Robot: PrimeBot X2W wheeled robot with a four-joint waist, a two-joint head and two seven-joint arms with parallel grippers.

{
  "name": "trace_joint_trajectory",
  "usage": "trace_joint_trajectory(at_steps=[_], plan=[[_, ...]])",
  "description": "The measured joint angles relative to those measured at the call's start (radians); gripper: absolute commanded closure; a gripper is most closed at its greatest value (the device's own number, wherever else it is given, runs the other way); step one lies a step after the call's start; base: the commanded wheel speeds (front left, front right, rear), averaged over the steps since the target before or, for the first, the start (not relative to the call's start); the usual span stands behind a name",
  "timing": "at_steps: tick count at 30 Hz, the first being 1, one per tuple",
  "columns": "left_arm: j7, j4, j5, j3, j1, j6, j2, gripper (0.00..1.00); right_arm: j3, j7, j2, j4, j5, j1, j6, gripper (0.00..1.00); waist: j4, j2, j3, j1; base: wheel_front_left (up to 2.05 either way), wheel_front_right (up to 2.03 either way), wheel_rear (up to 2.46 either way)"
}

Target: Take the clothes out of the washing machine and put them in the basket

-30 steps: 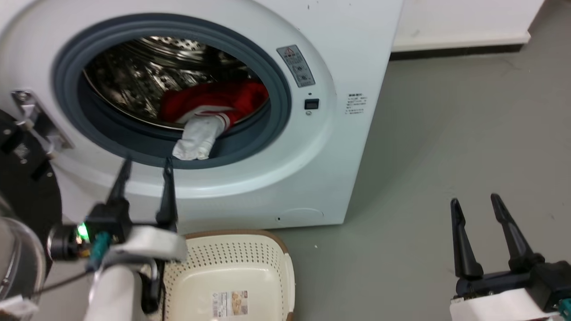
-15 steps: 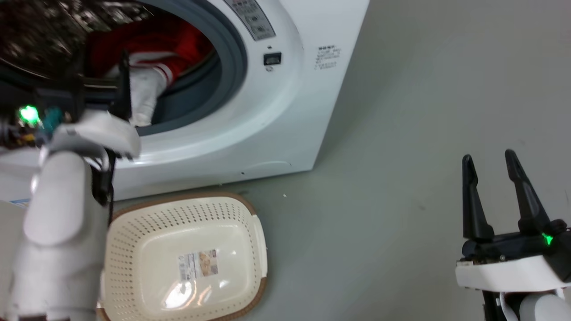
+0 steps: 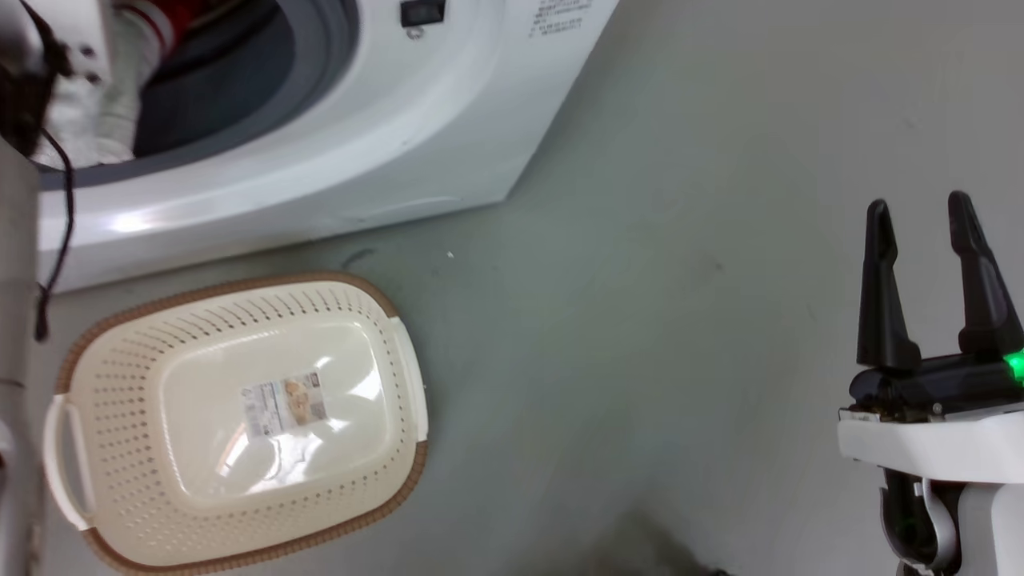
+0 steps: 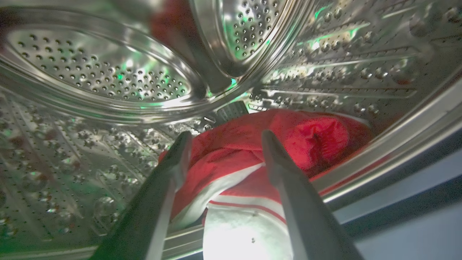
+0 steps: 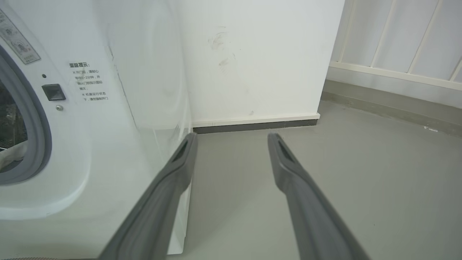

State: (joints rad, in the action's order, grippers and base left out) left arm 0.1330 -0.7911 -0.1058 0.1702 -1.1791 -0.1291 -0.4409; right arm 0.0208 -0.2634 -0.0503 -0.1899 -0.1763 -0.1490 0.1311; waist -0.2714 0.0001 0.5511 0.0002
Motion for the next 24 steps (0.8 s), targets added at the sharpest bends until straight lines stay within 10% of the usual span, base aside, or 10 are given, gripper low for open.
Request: trace_joint_trajectory(at_steps=[24], plan=[[0.642,-0.103,-0.212,0.2,-0.495,0.009,-0.169,0.0,-0.032,0.0,0.0,-0.072,-0.105,-0.103,0.0,0.0,-0.12,0.0,0.307,0.0,0.0,0.0,0.0]])
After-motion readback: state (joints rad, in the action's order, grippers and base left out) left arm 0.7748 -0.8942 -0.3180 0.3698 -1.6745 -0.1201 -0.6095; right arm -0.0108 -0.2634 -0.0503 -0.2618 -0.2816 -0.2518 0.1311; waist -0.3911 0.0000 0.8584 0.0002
